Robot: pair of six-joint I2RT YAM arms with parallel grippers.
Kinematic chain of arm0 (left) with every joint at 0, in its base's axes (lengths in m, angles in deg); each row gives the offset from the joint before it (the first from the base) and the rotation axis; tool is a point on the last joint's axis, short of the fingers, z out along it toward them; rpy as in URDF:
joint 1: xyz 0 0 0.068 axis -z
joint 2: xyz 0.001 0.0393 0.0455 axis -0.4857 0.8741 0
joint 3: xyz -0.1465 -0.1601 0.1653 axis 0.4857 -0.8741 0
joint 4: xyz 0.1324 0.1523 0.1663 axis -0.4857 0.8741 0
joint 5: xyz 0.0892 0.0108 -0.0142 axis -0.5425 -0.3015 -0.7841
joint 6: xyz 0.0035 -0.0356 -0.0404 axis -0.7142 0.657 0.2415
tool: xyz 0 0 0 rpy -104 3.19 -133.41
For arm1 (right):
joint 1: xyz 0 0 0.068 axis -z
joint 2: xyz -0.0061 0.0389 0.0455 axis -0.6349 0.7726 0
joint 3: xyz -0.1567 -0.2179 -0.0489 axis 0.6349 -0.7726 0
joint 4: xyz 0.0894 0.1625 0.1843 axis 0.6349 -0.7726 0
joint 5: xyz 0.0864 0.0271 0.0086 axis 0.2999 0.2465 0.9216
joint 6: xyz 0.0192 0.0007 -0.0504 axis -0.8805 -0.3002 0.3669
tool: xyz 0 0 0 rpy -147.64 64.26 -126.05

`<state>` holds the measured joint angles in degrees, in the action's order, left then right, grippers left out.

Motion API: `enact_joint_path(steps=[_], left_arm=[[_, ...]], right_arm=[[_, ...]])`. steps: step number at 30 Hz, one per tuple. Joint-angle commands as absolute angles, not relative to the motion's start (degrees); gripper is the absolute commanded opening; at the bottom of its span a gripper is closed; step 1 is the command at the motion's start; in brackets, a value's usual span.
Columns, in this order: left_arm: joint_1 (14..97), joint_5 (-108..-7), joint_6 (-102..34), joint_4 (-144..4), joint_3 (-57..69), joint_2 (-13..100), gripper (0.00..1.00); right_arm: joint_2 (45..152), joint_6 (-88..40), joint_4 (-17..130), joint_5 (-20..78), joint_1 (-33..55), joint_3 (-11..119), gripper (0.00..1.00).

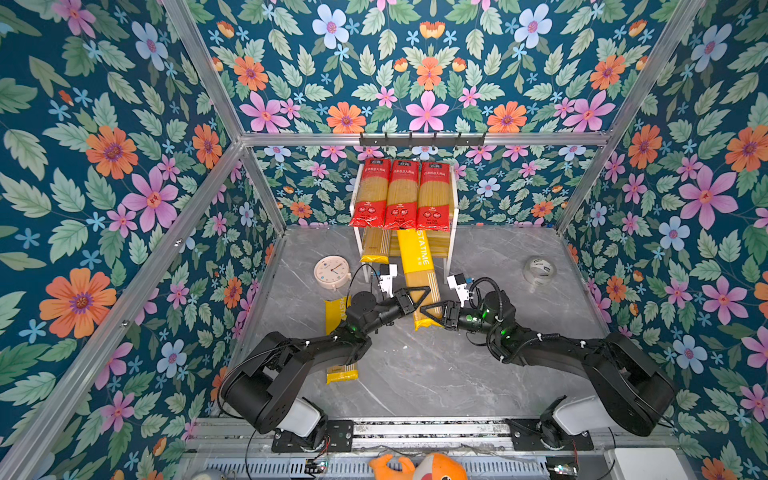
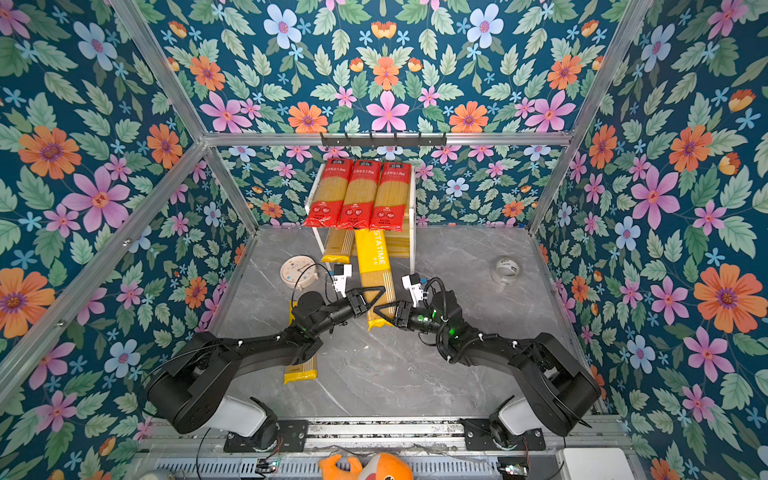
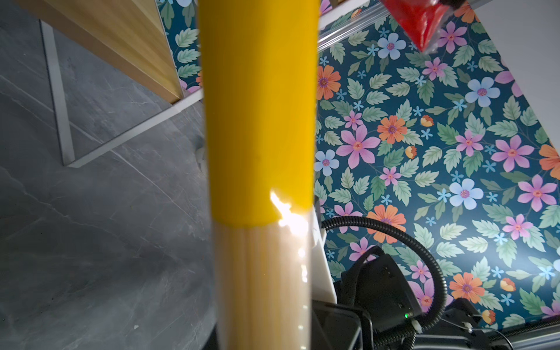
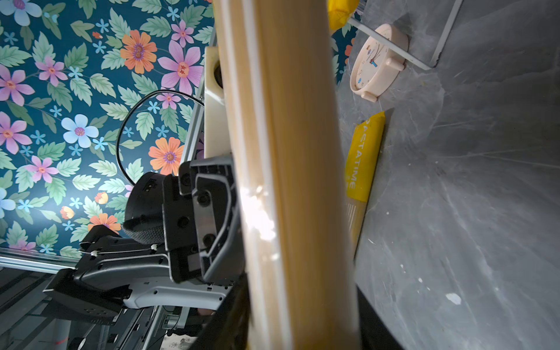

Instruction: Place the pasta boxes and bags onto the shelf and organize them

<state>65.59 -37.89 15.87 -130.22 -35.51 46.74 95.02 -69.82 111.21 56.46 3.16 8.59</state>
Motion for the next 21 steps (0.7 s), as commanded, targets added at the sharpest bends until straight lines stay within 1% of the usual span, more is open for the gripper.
enact_joint_path(steps=[1, 6, 9, 13, 15, 17, 21], left_arm=[[64.8, -36.1, 15.8, -138.8, -34.8, 46.9, 0.23], [62.3, -37.5, 15.8, -135.9, -35.8, 44.7, 0.49], [61.3, -39.7, 14.2, -130.0, -37.4, 40.7, 0.58], [60.1, -44.7, 11.8, -118.5, -40.6, 32.5, 0.63], [59.5, -48.0, 10.3, -111.4, -42.2, 27.1, 0.64], [58.9, -51.5, 8.7, -104.2, -43.5, 21.2, 0.65], [58.7, -62.2, 0.5, -82.9, -41.6, 10.4, 0.67]], right_arm=[[96.1, -73.0, 120.5, 55.4, 3.2, 8.9, 0.35], [95.6, -73.7, 118.7, 52.9, 4.2, 10.0, 0.17], [94.4, -73.4, 115.5, 52.0, 5.2, 12.0, 0.13], [94.4, -71.7, 107.2, 50.2, 6.6, 16.8, 0.05], [95.6, -70.6, 102.2, 48.9, 6.8, 20.4, 0.03], [97.9, -70.2, 100.2, 46.9, 6.8, 23.8, 0.02], [104.5, -71.2, 96.5, 42.7, 5.9, 31.3, 0.0]])
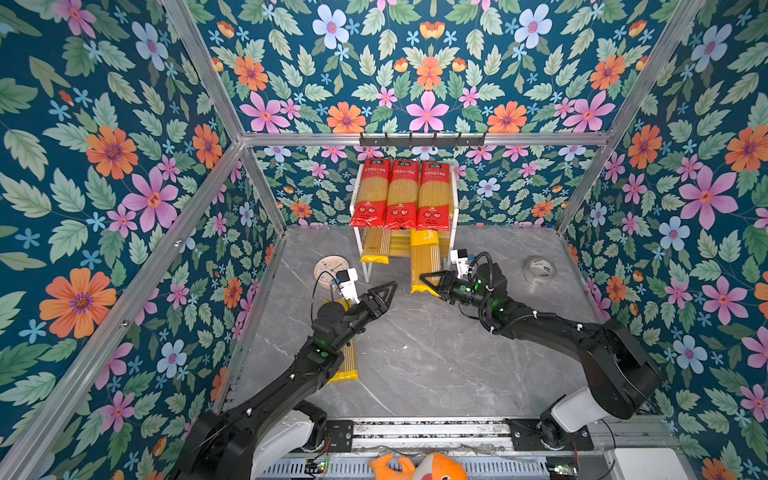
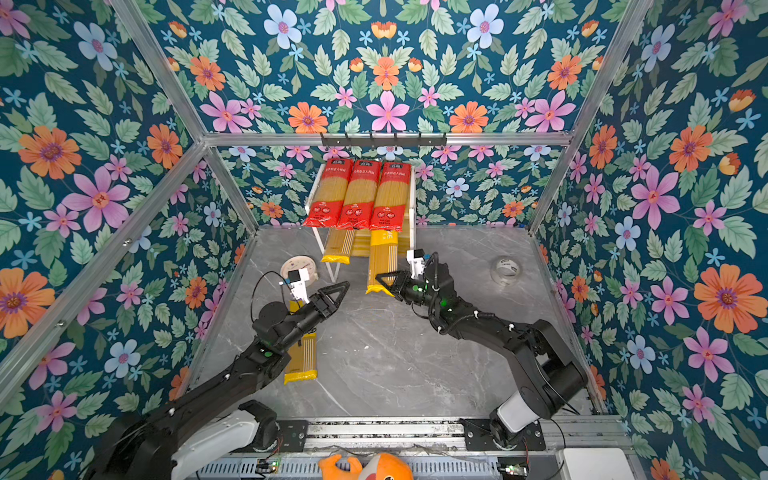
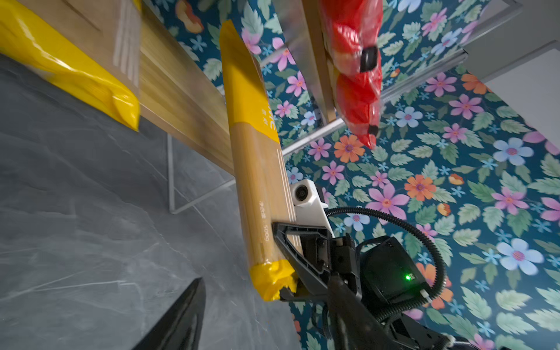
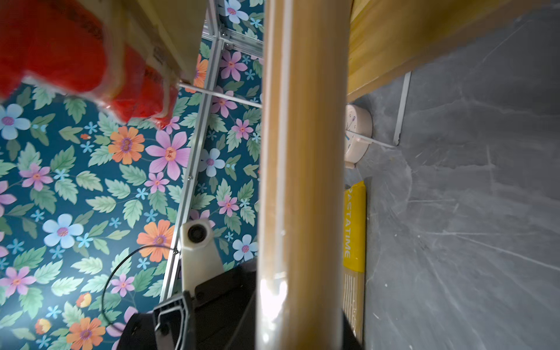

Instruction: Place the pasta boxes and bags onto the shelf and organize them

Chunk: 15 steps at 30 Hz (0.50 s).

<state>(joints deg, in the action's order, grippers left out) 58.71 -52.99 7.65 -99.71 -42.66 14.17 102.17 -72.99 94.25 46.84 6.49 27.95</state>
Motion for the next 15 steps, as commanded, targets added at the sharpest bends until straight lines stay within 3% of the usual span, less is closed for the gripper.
enact_joint_path(steps=[1, 3, 5, 8, 11, 15], left_arm=[[58.7, -65.0, -1.4, -78.8, -41.3, 8.2, 0.68], [58.7, -68.0, -3.6, -74.4, -41.4, 5.2, 0.69], [58.6, -68.7, -4.4, -72.9, -41.9, 3.0, 0.69], [58.6, -68.3, -4.5, -73.0, -43.0, 1.6, 0.69], [58.6, -67.3, -4.3, -73.9, -43.6, 1.8, 0.69], [58.6, -66.1, -3.7, -76.7, -44.8, 2.6, 0.69]], right_arm=[[106.7, -71.1, 95.4, 41.4, 5.3, 33.4, 0.01], [110.3, -71.0, 93.7, 39.0, 4.3, 37.0, 0.02], [112.9, -71.4, 91.2, 37.8, 3.9, 40.2, 0.09], [115.1, -72.2, 89.9, 37.6, 3.9, 42.3, 0.34], [114.1, -71.9, 90.2, 38.9, 3.9, 41.0, 0.48], [110.3, -72.3, 91.9, 39.9, 3.9, 35.8, 0.55]])
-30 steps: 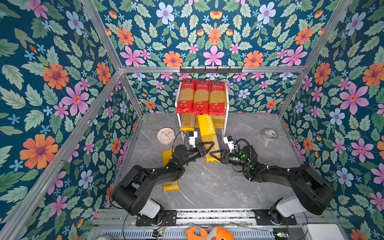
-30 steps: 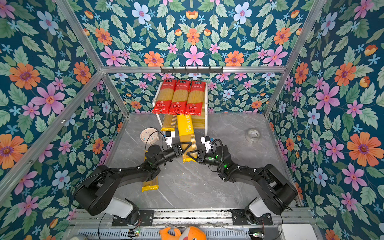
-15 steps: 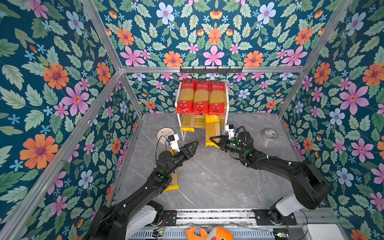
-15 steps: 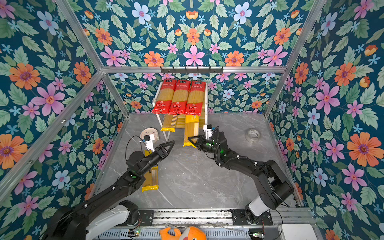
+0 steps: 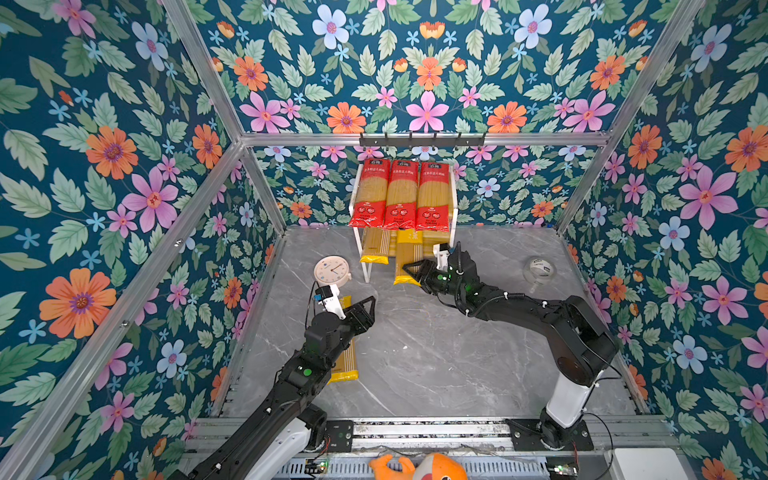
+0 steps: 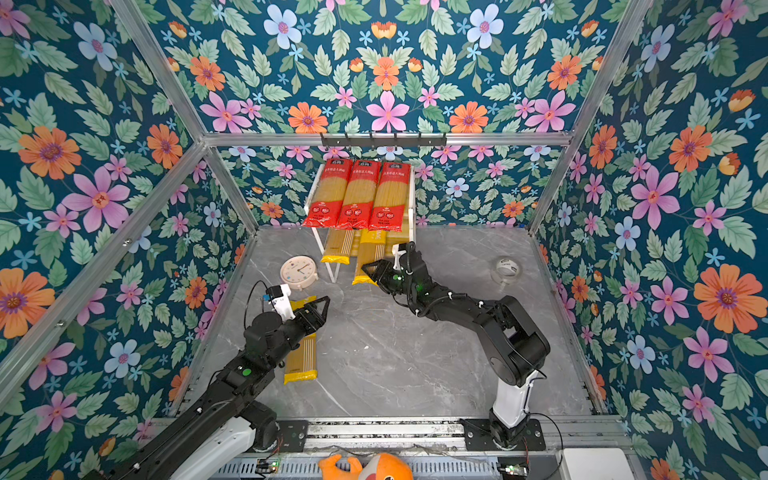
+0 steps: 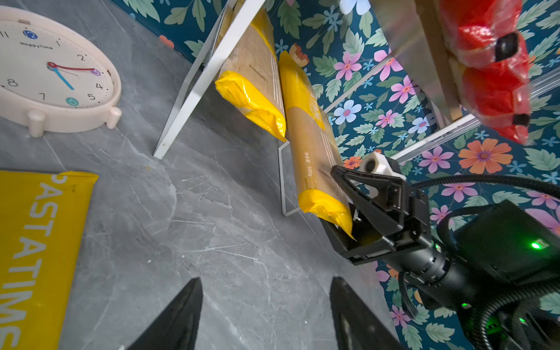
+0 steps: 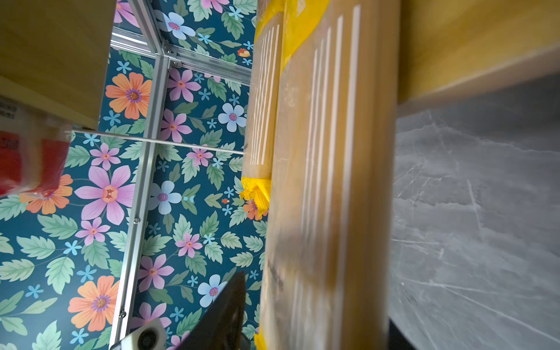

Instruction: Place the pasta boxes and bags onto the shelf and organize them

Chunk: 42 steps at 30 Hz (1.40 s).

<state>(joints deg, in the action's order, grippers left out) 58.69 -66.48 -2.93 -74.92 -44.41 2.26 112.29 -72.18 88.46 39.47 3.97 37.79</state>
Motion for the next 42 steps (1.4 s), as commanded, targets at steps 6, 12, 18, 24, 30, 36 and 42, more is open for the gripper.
enact_joint_path(steps=[6, 12, 18, 24, 30, 36, 42], left_arm=[[58.7, -64.8, -3.6, -78.6, -44.9, 4.4, 0.68], [58.7, -64.6, -3.1, -79.1, -45.1, 4.9, 0.67], [58.7, -65.1, -3.2, -78.2, -45.3, 4.2, 0.66], [58.7, -66.4, -4.8, -75.6, -45.0, 3.0, 0.66], [58.7, -69.1, -6.3, -72.7, -45.0, 1.7, 0.69], [58.6, -72.4, -5.0, -69.8, -44.4, 1.4, 0.82], [58.4, -74.5, -6.7, -67.7, -45.2, -1.8, 0.99]], right_arm=[[103.6, -73.2, 93.2, 39.1, 3.9, 28.3, 0.46], [105.0, -70.1, 91.2, 37.5, 3.9, 32.5, 0.13], [111.9, -70.0, 91.3, 36.9, 4.0, 40.1, 0.05], [116.2, -70.2, 90.9, 36.8, 4.6, 43.6, 0.03], [116.7, -68.8, 89.4, 37.8, 5.9, 43.4, 0.02], [117.0, -67.6, 89.5, 38.2, 7.5, 43.9, 0.03], [117.6, -69.4, 94.2, 41.8, 7.5, 42.5, 0.26]])
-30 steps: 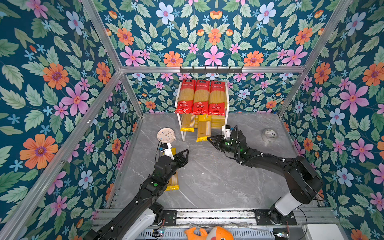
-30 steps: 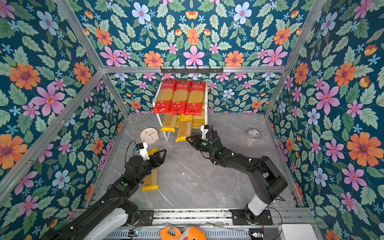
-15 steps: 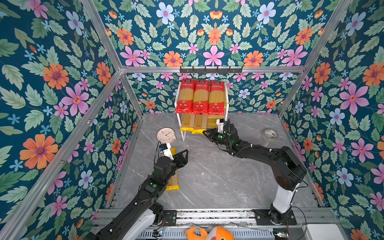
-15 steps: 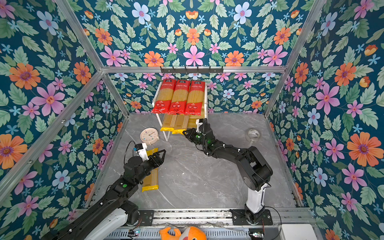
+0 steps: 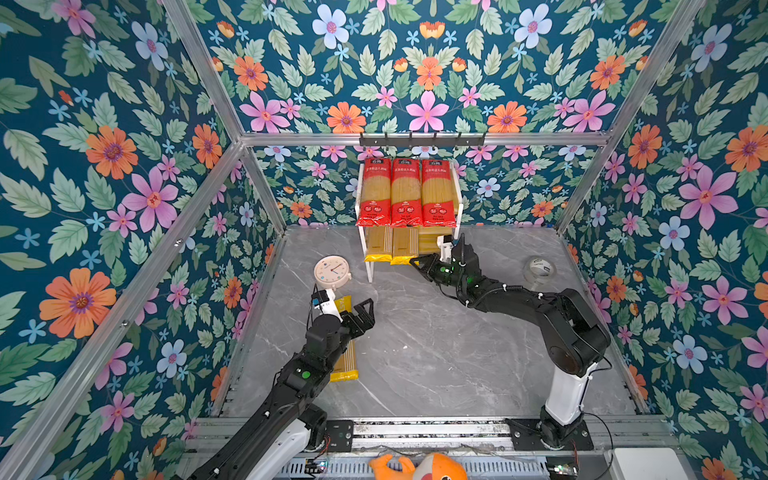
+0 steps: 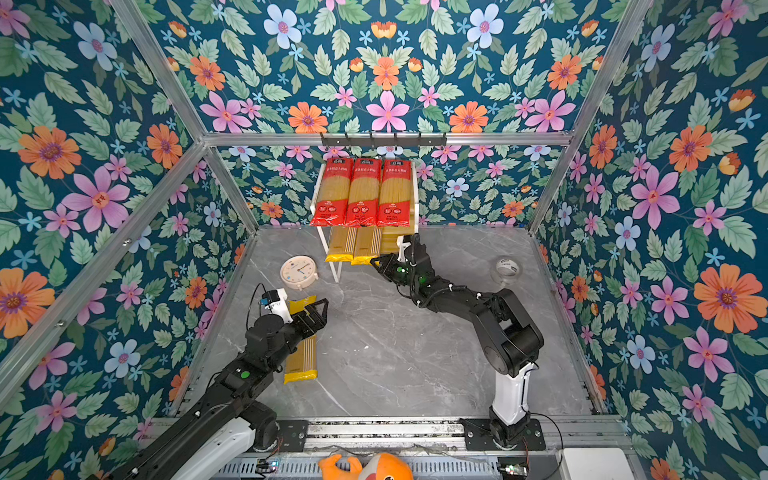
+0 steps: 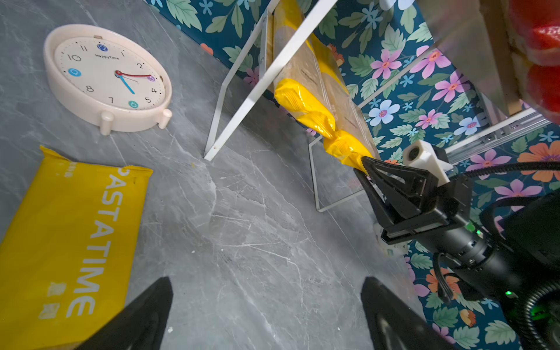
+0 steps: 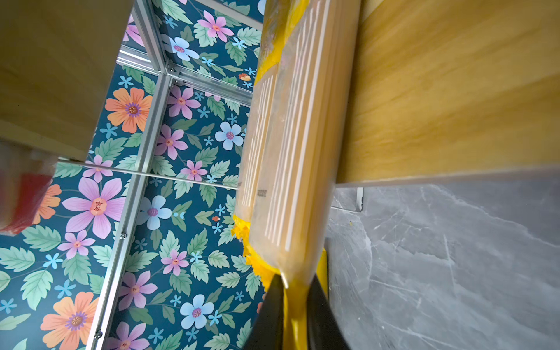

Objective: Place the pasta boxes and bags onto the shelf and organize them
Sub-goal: 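Grasp the last yellow PASTATIME pack on the table with both grippers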

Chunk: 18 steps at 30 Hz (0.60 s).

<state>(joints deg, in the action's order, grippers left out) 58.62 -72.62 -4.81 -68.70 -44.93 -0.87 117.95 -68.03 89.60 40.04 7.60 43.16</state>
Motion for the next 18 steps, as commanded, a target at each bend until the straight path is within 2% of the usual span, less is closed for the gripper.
enact_joint_path(steps=[1, 5, 8, 14, 18], left_arm=[[58.3, -74.7, -7.3, -67.0, -45.0, -1.9, 0.99], [57.0, -74.8, -9.5, -62.2, -42.5, 0.2, 0.95], [52.3, -72.0, -11.2, -59.1, -41.5, 0.9, 0.91], [34.3, -55.6, -10.3, -63.0, -47.9, 3.8, 0.86], [26.9, -55.0, -10.7, -62.6, -50.7, 5.6, 0.86]], right_arm=[[117.1, -69.8, 94.6, 41.7, 7.3, 41.8, 0.29], [113.7, -70.1, 93.8, 41.1, 6.3, 38.8, 0.41], [111.5, -71.5, 93.1, 39.1, 4.7, 34.7, 0.45], [110.1, -72.7, 83.4, 32.4, -5.1, 31.3, 0.45], [113.8, -70.8, 72.6, 28.1, -13.1, 35.9, 0.44]])
